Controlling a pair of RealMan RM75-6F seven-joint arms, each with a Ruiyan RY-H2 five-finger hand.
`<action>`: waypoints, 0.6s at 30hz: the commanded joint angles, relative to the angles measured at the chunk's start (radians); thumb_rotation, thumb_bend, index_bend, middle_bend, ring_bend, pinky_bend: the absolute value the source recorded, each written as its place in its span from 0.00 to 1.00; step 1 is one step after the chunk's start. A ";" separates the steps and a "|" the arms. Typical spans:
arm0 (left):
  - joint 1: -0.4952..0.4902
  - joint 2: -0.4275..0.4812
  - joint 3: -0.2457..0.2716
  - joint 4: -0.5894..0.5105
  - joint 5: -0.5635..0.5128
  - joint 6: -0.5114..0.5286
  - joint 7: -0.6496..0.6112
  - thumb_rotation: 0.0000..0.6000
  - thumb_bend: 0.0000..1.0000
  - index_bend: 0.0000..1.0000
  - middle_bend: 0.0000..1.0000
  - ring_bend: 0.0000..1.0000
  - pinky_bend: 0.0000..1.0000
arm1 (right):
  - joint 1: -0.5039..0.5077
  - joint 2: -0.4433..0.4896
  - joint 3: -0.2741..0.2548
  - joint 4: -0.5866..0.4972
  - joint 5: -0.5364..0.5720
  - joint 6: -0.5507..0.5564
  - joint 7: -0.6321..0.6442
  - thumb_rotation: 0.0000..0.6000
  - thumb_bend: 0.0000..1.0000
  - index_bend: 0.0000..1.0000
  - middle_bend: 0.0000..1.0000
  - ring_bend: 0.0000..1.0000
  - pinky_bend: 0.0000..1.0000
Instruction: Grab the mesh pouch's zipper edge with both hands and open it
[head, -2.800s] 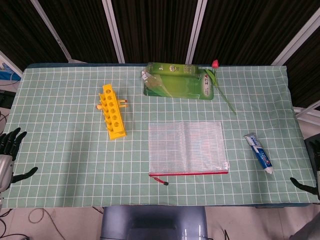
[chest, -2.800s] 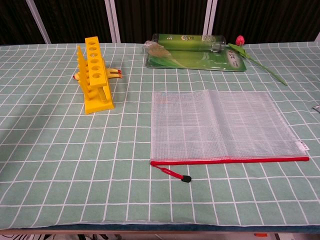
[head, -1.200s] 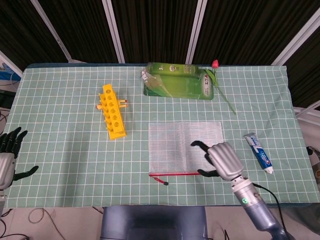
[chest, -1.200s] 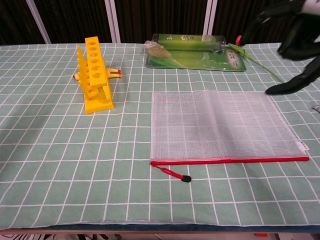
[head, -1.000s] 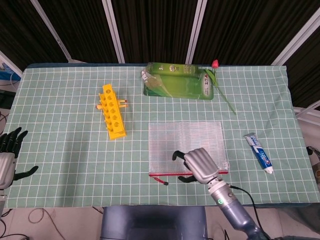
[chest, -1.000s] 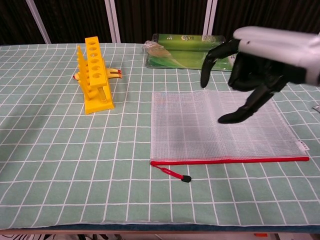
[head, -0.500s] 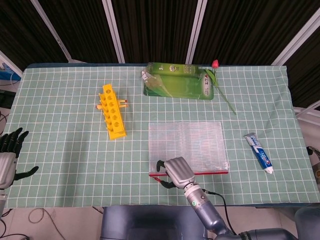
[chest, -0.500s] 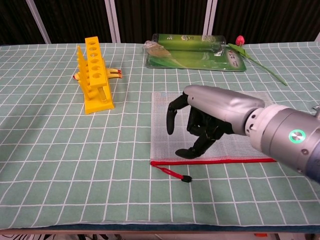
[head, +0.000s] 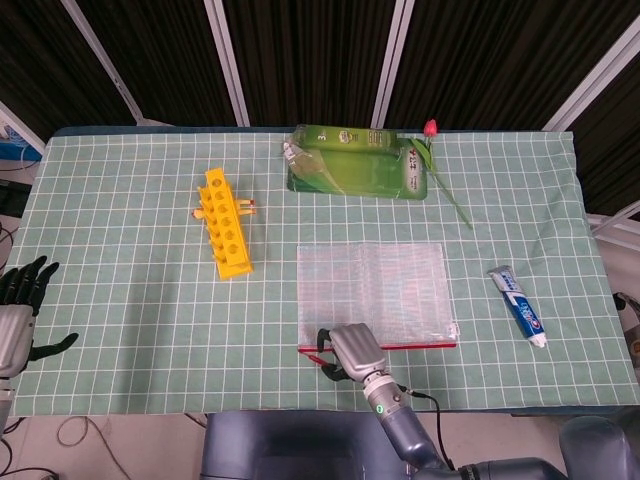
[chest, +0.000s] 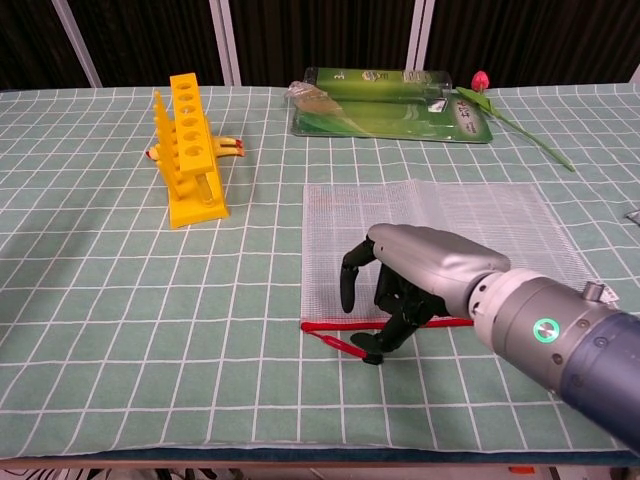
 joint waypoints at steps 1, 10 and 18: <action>0.000 0.000 0.000 0.000 0.000 0.000 -0.001 1.00 0.01 0.00 0.00 0.00 0.00 | -0.001 -0.016 -0.007 0.013 0.005 0.000 0.001 1.00 0.37 0.52 1.00 1.00 0.98; 0.000 0.000 0.000 0.001 0.000 0.001 -0.005 1.00 0.01 0.00 0.00 0.00 0.00 | -0.009 -0.058 -0.020 0.065 0.023 0.003 0.008 1.00 0.37 0.52 1.00 1.00 0.98; 0.000 -0.001 0.000 0.001 0.000 0.002 -0.004 1.00 0.02 0.00 0.00 0.00 0.00 | -0.019 -0.079 -0.017 0.101 0.024 0.003 0.032 1.00 0.38 0.52 1.00 1.00 0.98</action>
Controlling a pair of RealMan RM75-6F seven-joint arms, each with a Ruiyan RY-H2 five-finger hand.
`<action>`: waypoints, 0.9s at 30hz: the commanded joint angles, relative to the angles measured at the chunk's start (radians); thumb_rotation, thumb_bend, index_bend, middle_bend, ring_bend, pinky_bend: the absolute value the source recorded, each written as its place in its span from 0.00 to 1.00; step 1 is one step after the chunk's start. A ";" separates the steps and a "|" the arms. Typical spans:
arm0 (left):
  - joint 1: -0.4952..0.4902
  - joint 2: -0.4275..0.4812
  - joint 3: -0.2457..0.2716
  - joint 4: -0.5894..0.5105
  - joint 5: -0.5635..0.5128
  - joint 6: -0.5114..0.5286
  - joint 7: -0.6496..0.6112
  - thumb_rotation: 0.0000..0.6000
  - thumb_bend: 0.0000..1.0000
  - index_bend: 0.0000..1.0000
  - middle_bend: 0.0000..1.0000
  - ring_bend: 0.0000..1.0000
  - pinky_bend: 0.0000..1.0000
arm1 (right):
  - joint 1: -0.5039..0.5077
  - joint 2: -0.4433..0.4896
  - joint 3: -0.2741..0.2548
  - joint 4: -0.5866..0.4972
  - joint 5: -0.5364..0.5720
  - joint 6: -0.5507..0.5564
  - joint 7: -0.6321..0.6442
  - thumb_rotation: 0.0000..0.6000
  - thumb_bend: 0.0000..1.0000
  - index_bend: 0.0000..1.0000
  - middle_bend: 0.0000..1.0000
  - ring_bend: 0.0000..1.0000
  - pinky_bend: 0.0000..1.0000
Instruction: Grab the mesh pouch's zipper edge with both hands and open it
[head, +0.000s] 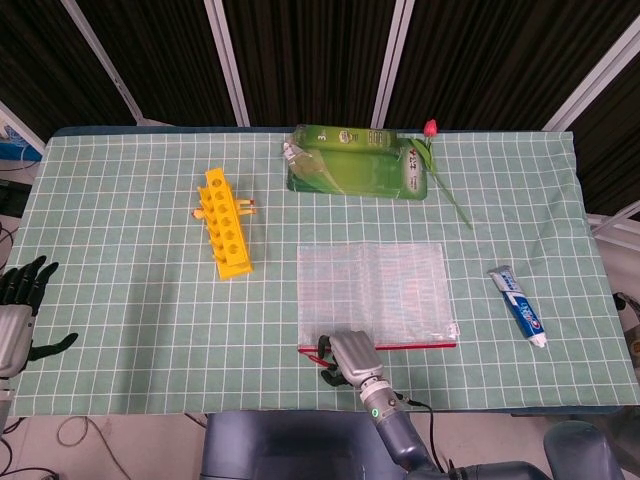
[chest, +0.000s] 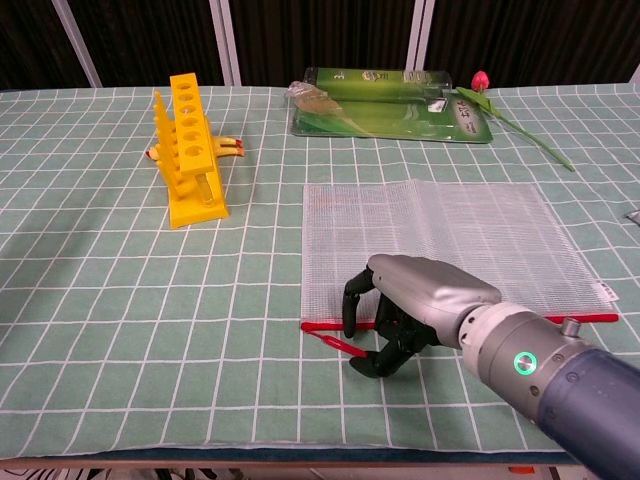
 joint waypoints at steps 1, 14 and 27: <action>0.000 0.000 0.000 0.000 -0.001 0.000 0.000 1.00 0.02 0.00 0.00 0.00 0.00 | -0.003 -0.010 0.003 0.013 -0.002 -0.001 0.009 1.00 0.38 0.52 1.00 1.00 0.98; -0.001 0.001 0.000 -0.001 -0.003 -0.003 -0.007 1.00 0.02 0.00 0.00 0.00 0.00 | -0.010 -0.029 0.004 0.049 0.008 -0.008 0.012 1.00 0.40 0.53 1.00 1.00 0.98; -0.002 0.002 0.000 -0.003 -0.004 -0.006 -0.010 1.00 0.02 0.00 0.00 0.00 0.00 | -0.020 -0.034 0.003 0.057 0.015 -0.010 0.012 1.00 0.45 0.56 1.00 1.00 0.98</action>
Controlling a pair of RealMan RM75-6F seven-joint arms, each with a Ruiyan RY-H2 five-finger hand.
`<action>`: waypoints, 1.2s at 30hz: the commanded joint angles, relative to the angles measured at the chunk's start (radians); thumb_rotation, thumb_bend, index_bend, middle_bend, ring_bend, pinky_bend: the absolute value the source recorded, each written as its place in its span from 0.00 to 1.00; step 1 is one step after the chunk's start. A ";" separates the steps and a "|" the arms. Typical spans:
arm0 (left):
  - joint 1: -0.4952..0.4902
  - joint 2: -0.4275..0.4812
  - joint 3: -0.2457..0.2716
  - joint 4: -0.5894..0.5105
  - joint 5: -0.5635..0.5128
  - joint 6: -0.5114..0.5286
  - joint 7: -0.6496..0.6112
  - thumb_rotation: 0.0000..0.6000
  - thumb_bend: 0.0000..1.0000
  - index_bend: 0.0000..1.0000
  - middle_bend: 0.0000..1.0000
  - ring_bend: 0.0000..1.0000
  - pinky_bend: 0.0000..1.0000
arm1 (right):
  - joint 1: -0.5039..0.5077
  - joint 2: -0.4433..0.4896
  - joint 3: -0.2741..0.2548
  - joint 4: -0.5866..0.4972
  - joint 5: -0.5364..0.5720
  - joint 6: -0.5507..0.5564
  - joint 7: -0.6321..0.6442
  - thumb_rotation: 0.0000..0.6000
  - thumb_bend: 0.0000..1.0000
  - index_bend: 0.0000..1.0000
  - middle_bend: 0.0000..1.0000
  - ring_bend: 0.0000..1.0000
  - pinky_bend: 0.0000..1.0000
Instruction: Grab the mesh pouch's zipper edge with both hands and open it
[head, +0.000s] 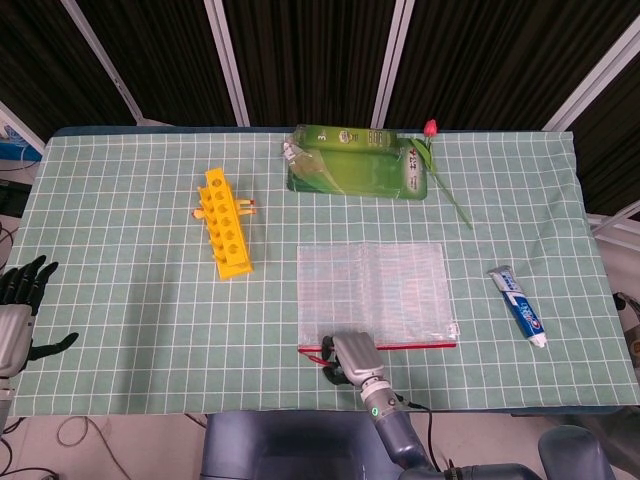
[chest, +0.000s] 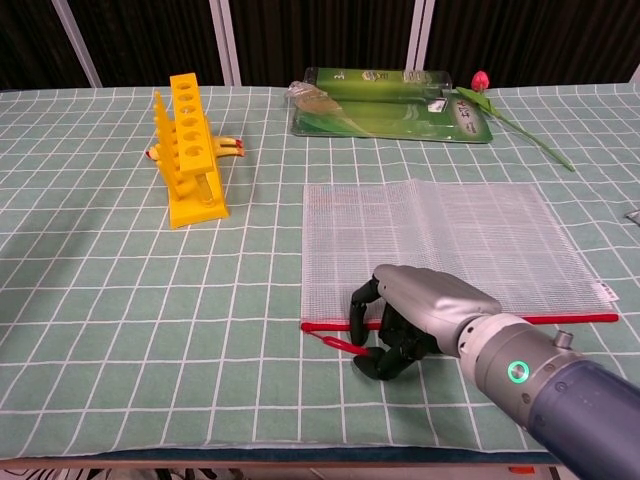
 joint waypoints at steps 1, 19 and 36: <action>0.000 0.000 0.000 0.000 0.000 -0.001 0.001 1.00 0.02 0.00 0.00 0.00 0.00 | -0.002 0.000 -0.001 0.001 0.001 -0.001 0.000 1.00 0.46 0.56 1.00 1.00 0.98; 0.000 0.000 -0.001 -0.003 -0.005 -0.002 0.006 1.00 0.02 0.00 0.00 0.00 0.00 | -0.011 0.001 0.011 -0.002 -0.021 -0.001 0.017 1.00 0.57 0.61 1.00 1.00 0.98; -0.031 0.012 -0.015 -0.038 -0.019 -0.042 0.039 1.00 0.02 0.00 0.00 0.00 0.00 | 0.043 0.132 0.137 -0.144 -0.044 0.035 -0.052 1.00 0.64 0.65 1.00 1.00 0.98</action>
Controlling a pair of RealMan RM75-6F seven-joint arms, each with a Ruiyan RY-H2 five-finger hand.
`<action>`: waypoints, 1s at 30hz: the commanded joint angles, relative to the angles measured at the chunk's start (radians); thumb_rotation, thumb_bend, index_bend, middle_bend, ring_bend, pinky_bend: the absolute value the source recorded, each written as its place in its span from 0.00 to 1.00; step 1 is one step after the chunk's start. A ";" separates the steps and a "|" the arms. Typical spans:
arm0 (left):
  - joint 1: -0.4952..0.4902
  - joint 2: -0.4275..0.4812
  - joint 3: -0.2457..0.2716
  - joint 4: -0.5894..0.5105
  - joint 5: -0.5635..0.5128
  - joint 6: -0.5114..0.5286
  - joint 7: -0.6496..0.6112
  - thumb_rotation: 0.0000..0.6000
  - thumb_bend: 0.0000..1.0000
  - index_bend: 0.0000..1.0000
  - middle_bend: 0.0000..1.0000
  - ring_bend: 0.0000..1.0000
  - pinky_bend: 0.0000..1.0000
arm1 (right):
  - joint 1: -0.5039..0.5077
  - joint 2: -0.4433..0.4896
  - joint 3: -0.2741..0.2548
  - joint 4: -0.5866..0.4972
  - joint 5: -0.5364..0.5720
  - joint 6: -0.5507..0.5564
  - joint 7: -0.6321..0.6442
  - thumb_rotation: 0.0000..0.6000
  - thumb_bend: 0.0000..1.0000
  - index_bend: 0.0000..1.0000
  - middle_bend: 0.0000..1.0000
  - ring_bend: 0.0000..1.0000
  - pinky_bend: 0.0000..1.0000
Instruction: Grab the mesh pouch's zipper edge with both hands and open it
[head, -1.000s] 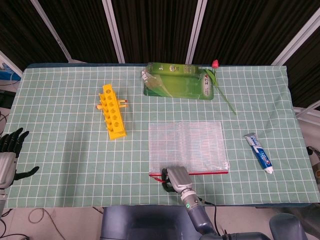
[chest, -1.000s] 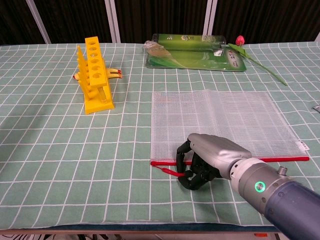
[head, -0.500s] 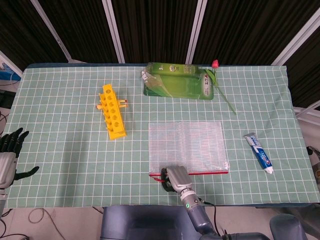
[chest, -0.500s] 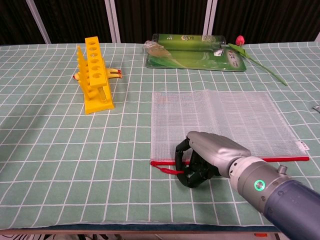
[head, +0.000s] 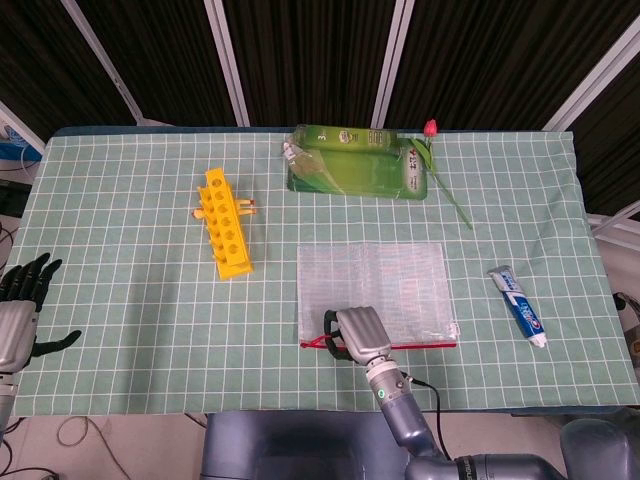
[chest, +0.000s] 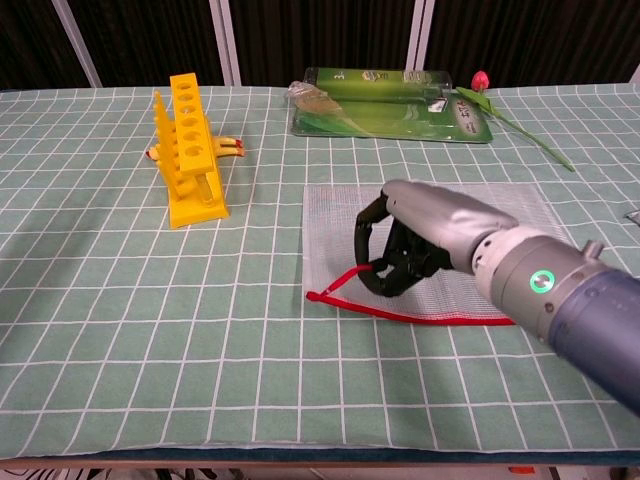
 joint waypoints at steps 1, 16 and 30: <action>-0.018 0.005 -0.007 -0.017 0.005 -0.016 0.017 1.00 0.02 0.00 0.00 0.00 0.00 | 0.015 0.032 0.032 -0.031 0.005 0.008 -0.014 1.00 0.64 0.65 1.00 1.00 0.98; -0.324 0.019 -0.161 -0.239 -0.019 -0.290 0.204 1.00 0.11 0.08 0.00 0.00 0.00 | 0.060 0.205 0.142 -0.186 0.049 0.018 -0.023 1.00 0.64 0.65 1.00 1.00 0.98; -0.626 -0.063 -0.238 -0.255 -0.258 -0.579 0.329 1.00 0.17 0.30 0.00 0.00 0.00 | 0.095 0.254 0.136 -0.260 0.081 0.052 -0.020 1.00 0.64 0.66 1.00 1.00 0.98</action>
